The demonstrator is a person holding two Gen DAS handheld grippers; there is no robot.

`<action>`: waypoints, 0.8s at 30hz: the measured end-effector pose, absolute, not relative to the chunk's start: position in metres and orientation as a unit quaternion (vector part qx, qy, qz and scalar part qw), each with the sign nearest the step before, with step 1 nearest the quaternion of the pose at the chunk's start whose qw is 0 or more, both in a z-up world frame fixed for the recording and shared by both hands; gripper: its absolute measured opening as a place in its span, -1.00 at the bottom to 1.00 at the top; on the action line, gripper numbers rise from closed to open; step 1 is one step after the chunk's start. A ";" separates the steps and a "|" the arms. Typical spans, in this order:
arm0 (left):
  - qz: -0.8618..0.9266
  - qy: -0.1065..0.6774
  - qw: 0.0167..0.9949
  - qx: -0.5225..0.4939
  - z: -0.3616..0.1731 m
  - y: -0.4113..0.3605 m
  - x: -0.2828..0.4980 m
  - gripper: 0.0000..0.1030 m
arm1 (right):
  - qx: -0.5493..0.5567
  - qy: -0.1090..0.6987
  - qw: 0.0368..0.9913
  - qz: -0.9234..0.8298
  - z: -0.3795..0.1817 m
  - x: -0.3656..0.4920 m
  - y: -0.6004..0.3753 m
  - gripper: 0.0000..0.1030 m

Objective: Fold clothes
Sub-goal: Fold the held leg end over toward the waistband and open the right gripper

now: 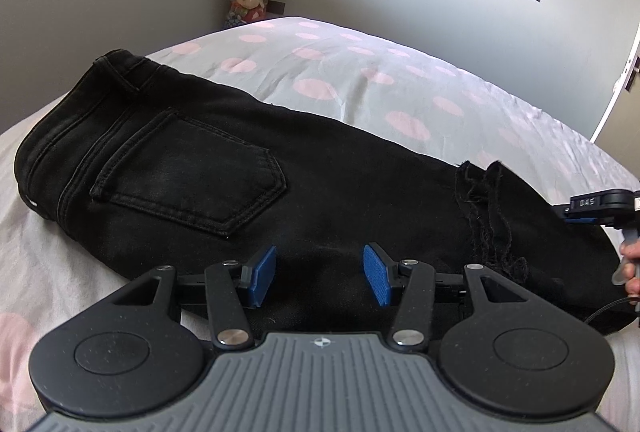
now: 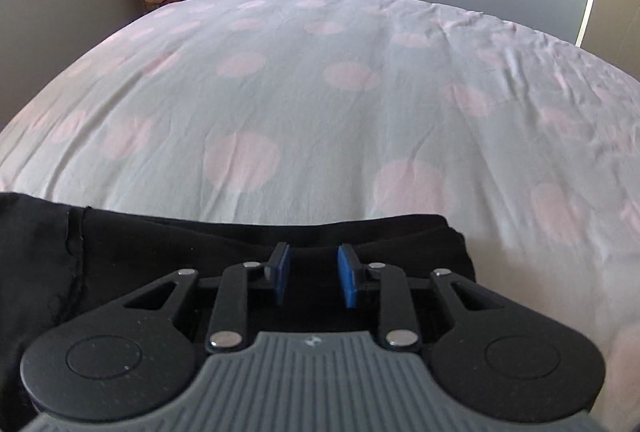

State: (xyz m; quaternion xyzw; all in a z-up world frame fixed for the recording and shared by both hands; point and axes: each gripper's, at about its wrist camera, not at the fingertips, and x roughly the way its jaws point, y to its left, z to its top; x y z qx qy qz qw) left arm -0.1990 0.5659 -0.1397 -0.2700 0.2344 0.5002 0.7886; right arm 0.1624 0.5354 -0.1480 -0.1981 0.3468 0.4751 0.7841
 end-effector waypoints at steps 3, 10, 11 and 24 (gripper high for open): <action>0.501 0.237 0.790 -0.262 -0.142 0.566 -0.198 0.12 | -0.190 0.348 0.787 0.472 -0.155 0.164 0.539 -0.41; 0.510 0.207 0.791 -0.267 -0.131 0.560 -0.208 0.12 | -0.157 0.340 0.780 0.501 -0.119 0.146 0.487 -0.54; 0.512 0.205 0.789 -0.270 -0.129 0.560 -0.209 0.12 | -0.149 0.337 0.780 0.506 -0.115 0.141 0.475 -0.54; 0.560 0.212 0.755 -0.268 -0.131 0.562 -0.217 0.13 | -0.169 0.306 0.779 0.521 -0.170 0.084 0.414 -0.54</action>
